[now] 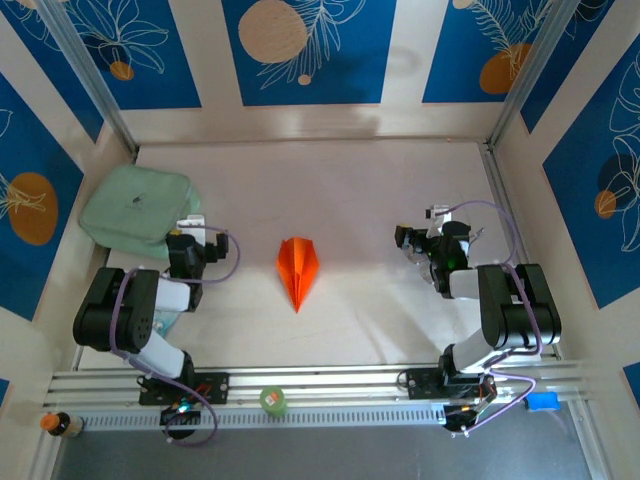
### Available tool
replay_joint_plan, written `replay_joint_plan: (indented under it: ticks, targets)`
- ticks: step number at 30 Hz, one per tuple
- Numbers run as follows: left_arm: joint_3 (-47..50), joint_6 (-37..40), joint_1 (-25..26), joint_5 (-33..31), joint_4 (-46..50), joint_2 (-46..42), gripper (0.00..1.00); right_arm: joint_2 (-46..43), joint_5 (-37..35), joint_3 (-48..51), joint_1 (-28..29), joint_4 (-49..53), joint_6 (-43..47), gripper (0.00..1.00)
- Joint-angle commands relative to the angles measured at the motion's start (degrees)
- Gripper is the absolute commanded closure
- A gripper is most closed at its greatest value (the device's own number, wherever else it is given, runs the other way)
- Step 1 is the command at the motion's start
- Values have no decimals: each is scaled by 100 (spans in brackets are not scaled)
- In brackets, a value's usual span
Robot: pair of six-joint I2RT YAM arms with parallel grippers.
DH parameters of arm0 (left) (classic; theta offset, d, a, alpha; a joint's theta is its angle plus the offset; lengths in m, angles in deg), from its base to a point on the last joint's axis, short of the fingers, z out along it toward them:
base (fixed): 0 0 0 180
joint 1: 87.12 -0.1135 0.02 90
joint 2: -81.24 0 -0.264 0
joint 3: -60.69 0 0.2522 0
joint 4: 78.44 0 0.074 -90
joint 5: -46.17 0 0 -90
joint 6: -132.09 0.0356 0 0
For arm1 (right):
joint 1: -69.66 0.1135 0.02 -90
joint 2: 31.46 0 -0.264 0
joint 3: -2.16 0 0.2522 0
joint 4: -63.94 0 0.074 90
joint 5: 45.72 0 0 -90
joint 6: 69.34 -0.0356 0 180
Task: Fold a paper plane with a square sheet of paper (pick it up from the middle)
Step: Reset both arms
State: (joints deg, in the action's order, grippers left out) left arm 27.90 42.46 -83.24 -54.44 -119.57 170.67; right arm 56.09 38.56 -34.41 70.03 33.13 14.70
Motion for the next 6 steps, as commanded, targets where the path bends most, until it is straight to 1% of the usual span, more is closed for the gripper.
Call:
replay_joint_plan:
  ticks: [1,6]
  targets:
    - [-75,-1,-19,164,-198,-2,0,-19,88,-120,-10,-145,51,1]
    - [-75,-1,-19,164,-206,11,0,-27,141,-114,-36,-148,42,1]
